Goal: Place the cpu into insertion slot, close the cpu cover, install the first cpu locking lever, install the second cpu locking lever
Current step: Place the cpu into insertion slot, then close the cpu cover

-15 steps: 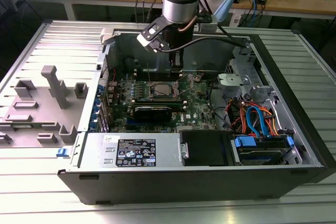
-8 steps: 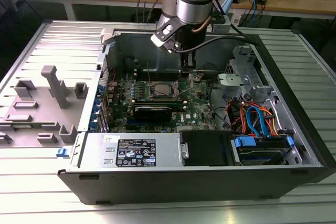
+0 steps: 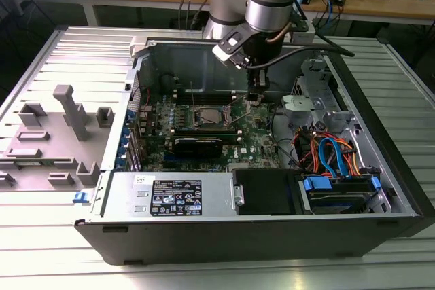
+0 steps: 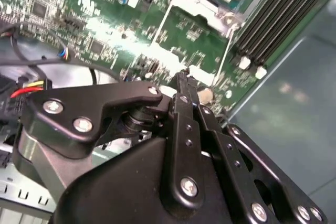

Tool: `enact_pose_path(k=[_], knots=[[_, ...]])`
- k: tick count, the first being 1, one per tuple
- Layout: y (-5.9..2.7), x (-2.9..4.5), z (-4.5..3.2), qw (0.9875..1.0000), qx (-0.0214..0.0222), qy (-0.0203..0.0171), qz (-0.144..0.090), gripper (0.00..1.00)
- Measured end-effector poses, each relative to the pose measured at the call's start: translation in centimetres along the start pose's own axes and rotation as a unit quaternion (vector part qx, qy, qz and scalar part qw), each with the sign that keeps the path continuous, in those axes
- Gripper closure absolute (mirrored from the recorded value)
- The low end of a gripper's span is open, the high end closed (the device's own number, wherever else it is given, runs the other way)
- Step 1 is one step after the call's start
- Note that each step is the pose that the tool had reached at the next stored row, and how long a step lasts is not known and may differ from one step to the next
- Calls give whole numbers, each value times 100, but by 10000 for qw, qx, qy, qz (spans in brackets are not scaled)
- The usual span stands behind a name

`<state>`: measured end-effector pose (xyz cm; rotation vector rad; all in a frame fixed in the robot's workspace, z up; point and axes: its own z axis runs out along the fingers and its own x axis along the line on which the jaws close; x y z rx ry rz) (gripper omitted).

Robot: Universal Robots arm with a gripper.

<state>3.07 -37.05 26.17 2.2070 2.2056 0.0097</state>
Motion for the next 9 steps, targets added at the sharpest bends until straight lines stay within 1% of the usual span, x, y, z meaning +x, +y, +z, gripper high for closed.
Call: enact_pose_path(k=[1,3,5,9], knots=[[39,1,2,10000,1,0,-1,89],[89,0,10,10000,1,0,-11,89],[101,0,36,10000,4,0,-21,89],[102,2,135,10000,20,1,-27,89]])
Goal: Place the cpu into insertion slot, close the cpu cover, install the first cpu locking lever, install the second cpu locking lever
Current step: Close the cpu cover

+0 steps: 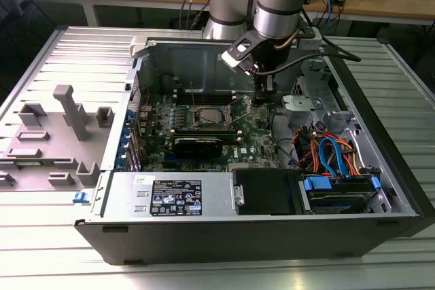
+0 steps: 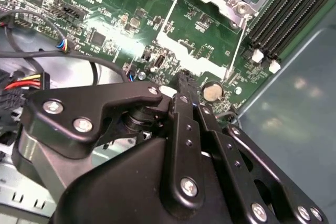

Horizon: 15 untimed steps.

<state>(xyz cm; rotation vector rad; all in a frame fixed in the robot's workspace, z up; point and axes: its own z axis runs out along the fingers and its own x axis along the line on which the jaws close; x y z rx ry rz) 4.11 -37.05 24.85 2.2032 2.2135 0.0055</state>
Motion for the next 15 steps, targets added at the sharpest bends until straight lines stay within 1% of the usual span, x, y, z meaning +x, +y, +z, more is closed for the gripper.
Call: enact_pose_path(k=[2,3,6,9,11,15], knots=[[0,1,63,10000,24,0,-1,89],[-1,1,73,10000,38,1,-2,89],[-9,0,72,10000,47,-1,-1,89],[-50,1,70,10000,47,0,-2,89],[-100,1,46,10000,47,0,-1,89],[-129,1,19,10000,47,1,-1,89]])
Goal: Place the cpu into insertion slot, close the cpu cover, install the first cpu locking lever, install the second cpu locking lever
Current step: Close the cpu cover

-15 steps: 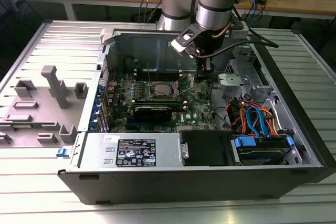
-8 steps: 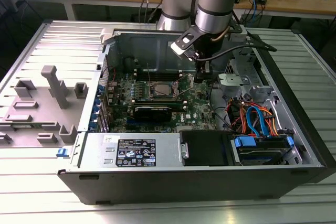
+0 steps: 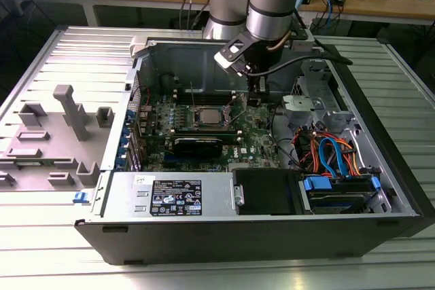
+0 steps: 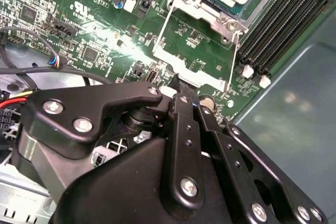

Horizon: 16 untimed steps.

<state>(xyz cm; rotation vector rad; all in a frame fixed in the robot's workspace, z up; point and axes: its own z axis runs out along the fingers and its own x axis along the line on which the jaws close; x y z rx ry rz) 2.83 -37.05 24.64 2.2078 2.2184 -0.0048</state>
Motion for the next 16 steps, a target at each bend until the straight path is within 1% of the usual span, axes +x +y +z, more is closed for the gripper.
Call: enact_pose_path(k=[3,16], knots=[[-21,0,-1,10000,0,-1,0,89],[-65,0,-1,10000,0,-1,-1,89]])
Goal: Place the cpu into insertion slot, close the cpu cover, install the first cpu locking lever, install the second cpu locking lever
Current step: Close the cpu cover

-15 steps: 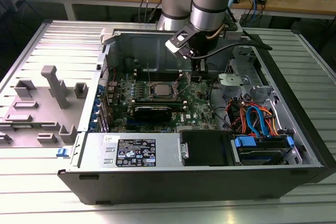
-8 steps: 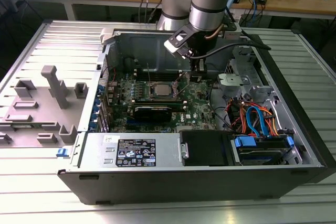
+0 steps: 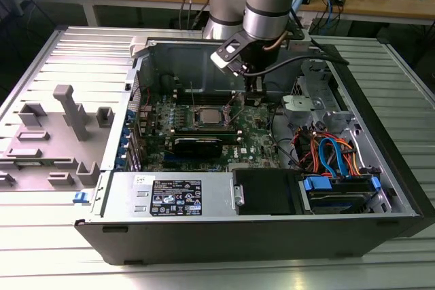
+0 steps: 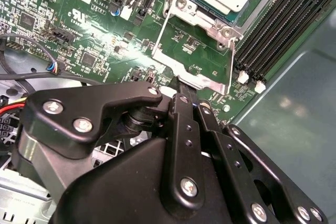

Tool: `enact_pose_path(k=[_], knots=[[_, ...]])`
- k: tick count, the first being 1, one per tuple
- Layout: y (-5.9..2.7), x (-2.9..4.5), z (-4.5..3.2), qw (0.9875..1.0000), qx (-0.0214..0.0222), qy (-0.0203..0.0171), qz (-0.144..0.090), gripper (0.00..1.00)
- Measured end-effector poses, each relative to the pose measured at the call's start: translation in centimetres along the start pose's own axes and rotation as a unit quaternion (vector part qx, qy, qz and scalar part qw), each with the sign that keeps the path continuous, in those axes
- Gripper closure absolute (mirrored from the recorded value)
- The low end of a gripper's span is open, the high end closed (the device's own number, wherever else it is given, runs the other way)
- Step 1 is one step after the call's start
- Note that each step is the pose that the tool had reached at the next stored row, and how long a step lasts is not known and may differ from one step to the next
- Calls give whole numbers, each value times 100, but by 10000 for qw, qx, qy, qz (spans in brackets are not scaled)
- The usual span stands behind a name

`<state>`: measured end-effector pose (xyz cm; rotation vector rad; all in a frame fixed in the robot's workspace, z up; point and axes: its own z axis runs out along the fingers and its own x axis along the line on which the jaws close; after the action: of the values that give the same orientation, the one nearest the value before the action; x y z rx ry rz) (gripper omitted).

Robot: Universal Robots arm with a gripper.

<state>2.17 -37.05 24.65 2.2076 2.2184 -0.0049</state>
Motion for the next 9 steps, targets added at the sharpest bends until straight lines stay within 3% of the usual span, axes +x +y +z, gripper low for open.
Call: enact_pose_path(k=[9], knots=[[-26,0,0,10000,0,0,0,89]])
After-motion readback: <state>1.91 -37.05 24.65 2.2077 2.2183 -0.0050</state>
